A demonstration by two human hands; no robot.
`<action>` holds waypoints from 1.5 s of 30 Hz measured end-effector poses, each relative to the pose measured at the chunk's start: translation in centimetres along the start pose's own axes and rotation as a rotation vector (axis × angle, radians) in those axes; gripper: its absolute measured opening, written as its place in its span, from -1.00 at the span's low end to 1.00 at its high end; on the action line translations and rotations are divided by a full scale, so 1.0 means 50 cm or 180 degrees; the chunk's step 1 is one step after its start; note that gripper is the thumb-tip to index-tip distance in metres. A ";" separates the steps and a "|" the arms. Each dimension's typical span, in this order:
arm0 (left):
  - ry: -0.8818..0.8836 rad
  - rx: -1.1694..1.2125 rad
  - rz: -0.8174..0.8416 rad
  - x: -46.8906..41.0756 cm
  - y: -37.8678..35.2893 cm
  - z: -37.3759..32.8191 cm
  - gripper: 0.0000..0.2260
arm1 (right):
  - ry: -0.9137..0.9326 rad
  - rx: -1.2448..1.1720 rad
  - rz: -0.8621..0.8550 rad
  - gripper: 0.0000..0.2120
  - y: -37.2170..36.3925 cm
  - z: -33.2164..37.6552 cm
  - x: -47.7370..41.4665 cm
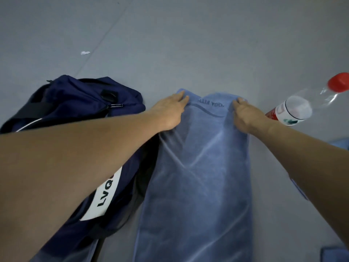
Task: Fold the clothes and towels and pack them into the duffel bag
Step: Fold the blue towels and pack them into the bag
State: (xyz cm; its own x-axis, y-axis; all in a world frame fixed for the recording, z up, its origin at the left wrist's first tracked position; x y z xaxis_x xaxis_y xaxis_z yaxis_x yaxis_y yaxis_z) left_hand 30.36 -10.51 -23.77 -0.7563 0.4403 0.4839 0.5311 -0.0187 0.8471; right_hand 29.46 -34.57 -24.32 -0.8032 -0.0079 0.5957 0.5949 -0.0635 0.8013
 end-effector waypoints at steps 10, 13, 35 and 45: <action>0.0224 0.0271 -0.0060 -0.044 0.028 0.001 -0.66 | -0.0110 -0.0925 -0.0721 -0.51 0.010 -0.010 -0.015; 0.0331 0.0399 -0.0108 -0.050 0.025 0.012 -0.75 | -0.0295 -0.0858 -0.0535 -0.62 0.010 -0.009 -0.025; -0.0352 0.2031 -0.1336 0.524 -0.046 -0.070 -0.96 | 0.0595 -0.0751 -0.1919 -0.90 -0.106 0.007 0.578; -0.0328 0.1173 0.0055 0.729 -0.368 -0.104 -0.85 | 0.1680 -0.0031 -0.0362 -0.61 -0.429 0.057 0.739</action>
State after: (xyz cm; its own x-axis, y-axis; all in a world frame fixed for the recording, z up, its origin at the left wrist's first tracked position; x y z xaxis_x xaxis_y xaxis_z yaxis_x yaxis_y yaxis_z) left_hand -8.96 1.23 -20.60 -0.7137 0.5311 0.4567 0.6593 0.2890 0.6941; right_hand -12.91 -30.67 -19.35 -0.7707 -0.5006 0.3942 0.5049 -0.1024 0.8571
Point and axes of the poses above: each hand's wrist, its own x-axis away from the middle knuckle, its own y-axis out of the back of the hand, z = x × y, the point moved 5 cm from there along -x, towards the middle knuckle, and after that the axes turned 11 degrees about z, right-handed, at the moved point
